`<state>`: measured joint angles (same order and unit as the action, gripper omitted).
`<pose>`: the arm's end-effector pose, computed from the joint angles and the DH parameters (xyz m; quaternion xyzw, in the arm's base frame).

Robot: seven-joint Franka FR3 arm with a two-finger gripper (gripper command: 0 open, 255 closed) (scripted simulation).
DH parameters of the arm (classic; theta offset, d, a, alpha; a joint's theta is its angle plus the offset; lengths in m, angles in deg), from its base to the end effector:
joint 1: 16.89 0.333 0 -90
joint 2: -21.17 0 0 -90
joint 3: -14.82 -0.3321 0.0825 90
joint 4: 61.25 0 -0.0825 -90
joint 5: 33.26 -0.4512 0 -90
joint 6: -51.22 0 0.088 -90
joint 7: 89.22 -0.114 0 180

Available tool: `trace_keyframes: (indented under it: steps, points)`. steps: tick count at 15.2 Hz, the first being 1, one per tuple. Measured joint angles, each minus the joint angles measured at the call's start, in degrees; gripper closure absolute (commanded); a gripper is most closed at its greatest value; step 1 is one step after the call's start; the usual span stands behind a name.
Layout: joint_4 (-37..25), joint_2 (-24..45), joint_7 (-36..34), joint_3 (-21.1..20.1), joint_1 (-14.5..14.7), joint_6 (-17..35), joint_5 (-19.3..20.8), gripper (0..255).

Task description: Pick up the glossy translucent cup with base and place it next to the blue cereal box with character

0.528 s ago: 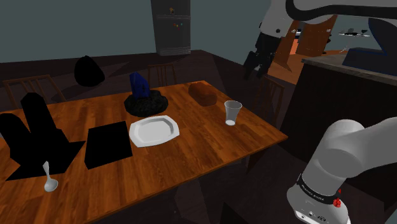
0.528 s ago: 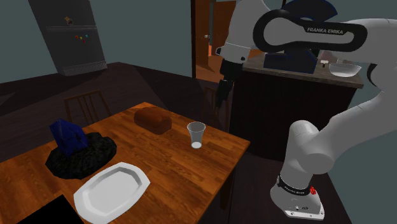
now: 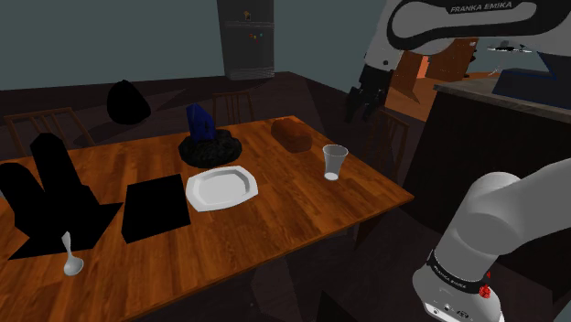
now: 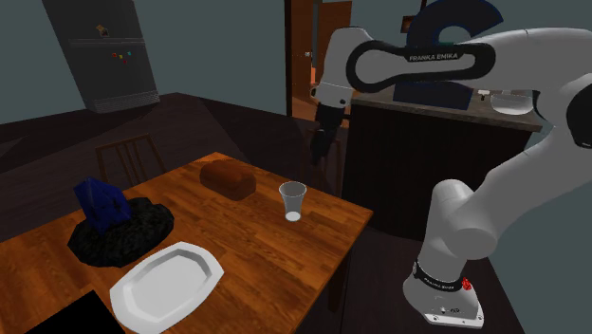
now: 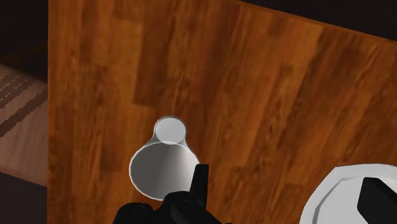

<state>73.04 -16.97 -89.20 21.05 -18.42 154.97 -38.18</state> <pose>0.4167 -0.0557 0.5766 -0.9929 0.0653 -0.0687 0.0719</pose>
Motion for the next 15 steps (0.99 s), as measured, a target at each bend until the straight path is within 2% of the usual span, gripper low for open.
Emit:
trace_keyframes:
  steps: [7,15]
  points:
    - [-0.78,10.81,7.23,6.99,-0.92,6.3,-1.24,0]
    - [-6.99,28.19,17.0,14.11,-1.05,11.78,-7.08,0]
